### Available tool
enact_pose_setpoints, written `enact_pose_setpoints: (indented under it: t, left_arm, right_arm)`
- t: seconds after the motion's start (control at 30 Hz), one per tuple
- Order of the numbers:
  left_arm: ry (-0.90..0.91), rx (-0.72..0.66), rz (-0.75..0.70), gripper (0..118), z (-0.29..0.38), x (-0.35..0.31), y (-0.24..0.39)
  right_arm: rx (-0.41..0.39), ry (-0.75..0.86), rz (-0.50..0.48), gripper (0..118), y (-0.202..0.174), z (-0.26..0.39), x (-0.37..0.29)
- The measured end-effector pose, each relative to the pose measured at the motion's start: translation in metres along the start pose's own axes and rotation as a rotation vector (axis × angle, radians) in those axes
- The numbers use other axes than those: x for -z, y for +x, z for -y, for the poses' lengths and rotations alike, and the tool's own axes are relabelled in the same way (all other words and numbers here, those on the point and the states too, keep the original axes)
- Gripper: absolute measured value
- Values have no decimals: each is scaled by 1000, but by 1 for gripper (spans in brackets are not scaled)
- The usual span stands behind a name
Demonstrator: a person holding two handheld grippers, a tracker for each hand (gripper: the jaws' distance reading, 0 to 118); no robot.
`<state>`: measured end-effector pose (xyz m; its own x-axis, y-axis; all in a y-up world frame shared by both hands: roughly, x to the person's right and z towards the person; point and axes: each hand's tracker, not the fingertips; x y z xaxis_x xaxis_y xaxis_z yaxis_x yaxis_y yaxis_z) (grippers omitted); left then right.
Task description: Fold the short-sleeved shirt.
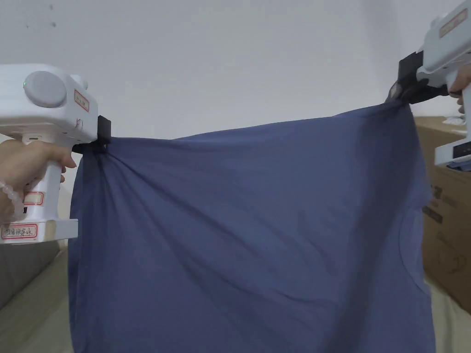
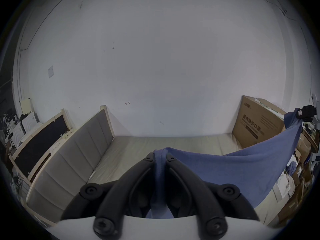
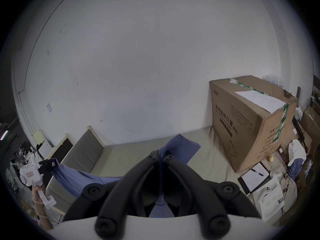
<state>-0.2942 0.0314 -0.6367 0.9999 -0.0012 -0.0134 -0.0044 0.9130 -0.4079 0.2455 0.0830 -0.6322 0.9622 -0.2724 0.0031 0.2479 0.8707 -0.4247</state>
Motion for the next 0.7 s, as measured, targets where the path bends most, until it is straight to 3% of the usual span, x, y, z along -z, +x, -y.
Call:
enact_pose_setpoints:
  t: [0.17, 0.4, 0.7]
  left_arm:
    - [40, -65, -28, 6, -51, 35, -4]
    - [96, -46, -57, 6, -107, 58, -3]
    - [138, 5, -110, 6, -112, 109, 5]
  right_arm:
    - [-18, 37, 23, 3, -24, -51, 23]
    - [-32, 116, 32, 3, -48, -105, 26]
    - [-60, 117, 59, 3, -48, -100, 76]
